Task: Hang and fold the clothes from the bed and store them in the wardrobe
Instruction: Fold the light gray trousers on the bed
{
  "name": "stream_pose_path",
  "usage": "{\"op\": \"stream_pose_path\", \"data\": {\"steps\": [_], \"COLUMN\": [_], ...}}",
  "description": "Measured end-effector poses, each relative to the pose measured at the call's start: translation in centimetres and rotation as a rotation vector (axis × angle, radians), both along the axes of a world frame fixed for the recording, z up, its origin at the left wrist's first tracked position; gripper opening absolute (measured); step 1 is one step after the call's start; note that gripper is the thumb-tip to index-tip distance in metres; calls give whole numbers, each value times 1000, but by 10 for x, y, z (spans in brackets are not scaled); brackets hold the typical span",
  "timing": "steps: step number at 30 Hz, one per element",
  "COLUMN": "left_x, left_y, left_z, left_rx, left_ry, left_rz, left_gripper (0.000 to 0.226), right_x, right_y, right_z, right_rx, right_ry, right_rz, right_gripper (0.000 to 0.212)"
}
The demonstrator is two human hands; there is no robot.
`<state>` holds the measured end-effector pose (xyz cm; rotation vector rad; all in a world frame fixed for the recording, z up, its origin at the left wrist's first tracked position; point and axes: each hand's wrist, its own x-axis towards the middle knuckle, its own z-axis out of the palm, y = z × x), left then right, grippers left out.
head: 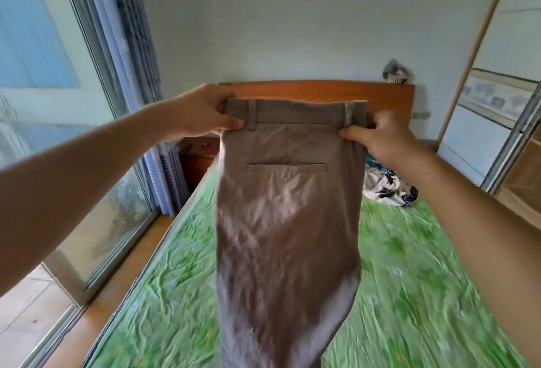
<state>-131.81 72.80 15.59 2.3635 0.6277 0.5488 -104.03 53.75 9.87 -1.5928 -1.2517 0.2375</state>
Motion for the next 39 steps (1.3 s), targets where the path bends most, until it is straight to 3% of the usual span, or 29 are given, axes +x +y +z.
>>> {"op": "stream_pose_path", "data": {"steps": [2, 5, 8, 10, 14, 21, 29, 31, 32, 35, 36, 39], "left_x": [31, 66, 95, 109, 131, 169, 263, 294, 307, 324, 316, 251], "left_y": [18, 39, 53, 61, 75, 127, 248, 286, 301, 318, 311, 247], "left_z": [-42, -113, -186, -231, -299, -371, -421, -432, -437, -483, -512, -615], "left_rx": [199, 269, 254, 138, -187, -349, -315, -278, -310, -433, -438, -566], "left_ry": [153, 273, 318, 328, 268, 217, 167, 137, 114, 126, 196, 445], "left_rz": [71, 144, 172, 203, 288, 374, 362, 356, 356, 373, 378, 396], "left_gripper": [20, 21, 20, 17, 24, 34, 24, 34, 43, 66, 67, 61], "right_x": [28, 55, 69, 73, 86, 123, 205, 230, 241, 252, 244, 180], "right_y": [21, 49, 74, 88, 109, 144, 272, 311, 327, 349, 344, 283], "right_z": [-45, -114, -184, -227, -294, -370, -414, -429, -436, -476, -501, -601], "right_rx": [-116, -257, -377, -430, -441, -431, -392, -408, -433, -510, -559, -736], "right_ry": [-79, -161, 4, 234, 477, 503, 532, 516, 516, 549, 509, 428], "right_rz": [-92, -152, -163, -144, -188, -211, -257, -216, -190, -195, -234, -363], "right_gripper": [11, 15, 11, 9, 46, 49, 22, 7, 15, 78, 82, 67]}}
